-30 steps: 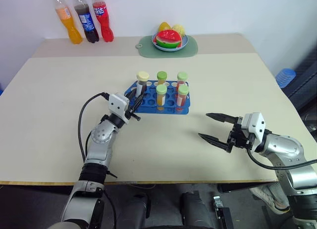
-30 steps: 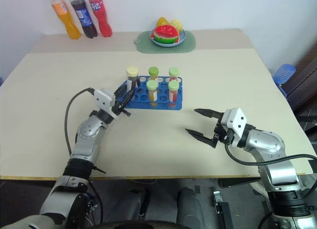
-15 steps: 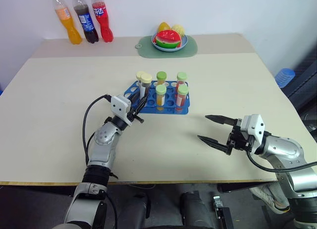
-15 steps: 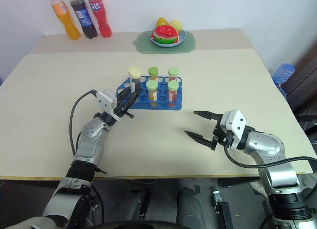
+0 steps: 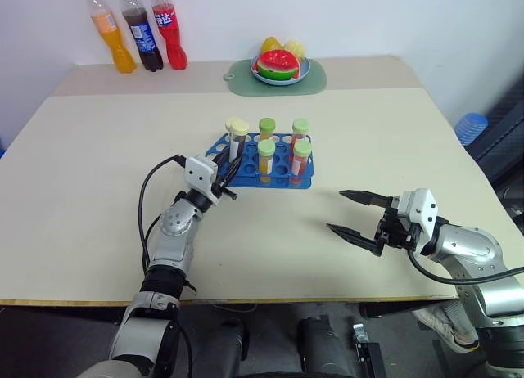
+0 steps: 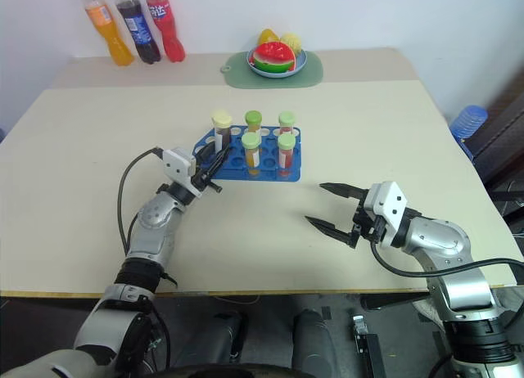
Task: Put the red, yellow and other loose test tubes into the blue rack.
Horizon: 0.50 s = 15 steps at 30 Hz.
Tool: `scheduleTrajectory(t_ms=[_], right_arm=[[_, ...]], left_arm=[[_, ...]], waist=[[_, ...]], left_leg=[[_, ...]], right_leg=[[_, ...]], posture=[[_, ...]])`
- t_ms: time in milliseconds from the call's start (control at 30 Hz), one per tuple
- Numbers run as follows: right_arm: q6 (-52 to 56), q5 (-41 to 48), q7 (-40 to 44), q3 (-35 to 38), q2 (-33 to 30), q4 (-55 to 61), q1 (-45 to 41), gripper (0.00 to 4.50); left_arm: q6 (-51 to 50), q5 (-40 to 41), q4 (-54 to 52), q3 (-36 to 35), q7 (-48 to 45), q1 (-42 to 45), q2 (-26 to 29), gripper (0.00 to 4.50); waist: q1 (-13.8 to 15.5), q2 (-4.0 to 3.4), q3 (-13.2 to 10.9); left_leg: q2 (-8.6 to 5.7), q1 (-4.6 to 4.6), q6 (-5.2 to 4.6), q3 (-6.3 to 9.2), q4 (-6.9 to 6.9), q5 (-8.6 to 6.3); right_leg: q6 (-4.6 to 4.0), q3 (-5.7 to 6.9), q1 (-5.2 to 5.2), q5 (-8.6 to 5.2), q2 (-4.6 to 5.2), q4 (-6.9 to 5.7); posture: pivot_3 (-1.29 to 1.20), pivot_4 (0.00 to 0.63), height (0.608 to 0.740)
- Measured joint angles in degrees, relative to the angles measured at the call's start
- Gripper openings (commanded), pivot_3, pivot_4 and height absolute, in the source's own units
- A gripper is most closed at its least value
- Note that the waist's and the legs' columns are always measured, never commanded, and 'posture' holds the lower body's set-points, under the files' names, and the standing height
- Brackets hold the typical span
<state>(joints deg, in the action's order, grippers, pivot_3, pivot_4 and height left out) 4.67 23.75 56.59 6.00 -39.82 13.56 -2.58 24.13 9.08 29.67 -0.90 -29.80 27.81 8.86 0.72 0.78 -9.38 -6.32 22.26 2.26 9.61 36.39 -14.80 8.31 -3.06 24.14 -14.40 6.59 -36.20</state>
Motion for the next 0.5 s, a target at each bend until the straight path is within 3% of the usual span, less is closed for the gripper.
scheduleTrajectory(t_ms=[133, 367, 500], right_arm=[[0.0, 0.0, -0.1, 0.0, 0.0, 0.3, 0.0, 3.79], [0.0, 0.0, -0.4, 0.0, 0.0, 0.3, -0.1, 3.79], [0.0, -0.1, -0.5, -0.2, 0.8, 0.0, -1.0, 3.79]], left_arm=[[-0.7, 0.8, 0.0, -0.1, -1.6, 0.0, -0.2, 0.72], [-5.6, 4.5, -3.0, 0.0, -5.3, -2.4, -0.7, 4.21], [-7.5, 3.9, -5.4, -0.1, -3.6, -3.0, 0.2, 4.21]], waist=[[0.1, 0.00, 0.0], [0.0, 0.00, 0.0], [-0.2, 0.00, 0.0]], left_leg=[[-0.03, 0.01, 0.00, 0.00, 0.03, 0.00], [-0.02, 0.01, -0.01, 0.02, 0.04, -0.01], [0.00, 0.01, -0.01, 0.01, 0.02, -0.01]], right_leg=[[0.01, 0.00, -0.02, 0.00, 0.02, 0.01], [0.01, 0.00, -0.02, 0.00, 0.01, 0.00], [0.01, 0.00, 0.01, 0.00, 0.00, -0.01]], posture=[[0.00, 0.150, 0.740], [0.00, 0.150, 0.740], [0.00, 0.150, 0.740]])
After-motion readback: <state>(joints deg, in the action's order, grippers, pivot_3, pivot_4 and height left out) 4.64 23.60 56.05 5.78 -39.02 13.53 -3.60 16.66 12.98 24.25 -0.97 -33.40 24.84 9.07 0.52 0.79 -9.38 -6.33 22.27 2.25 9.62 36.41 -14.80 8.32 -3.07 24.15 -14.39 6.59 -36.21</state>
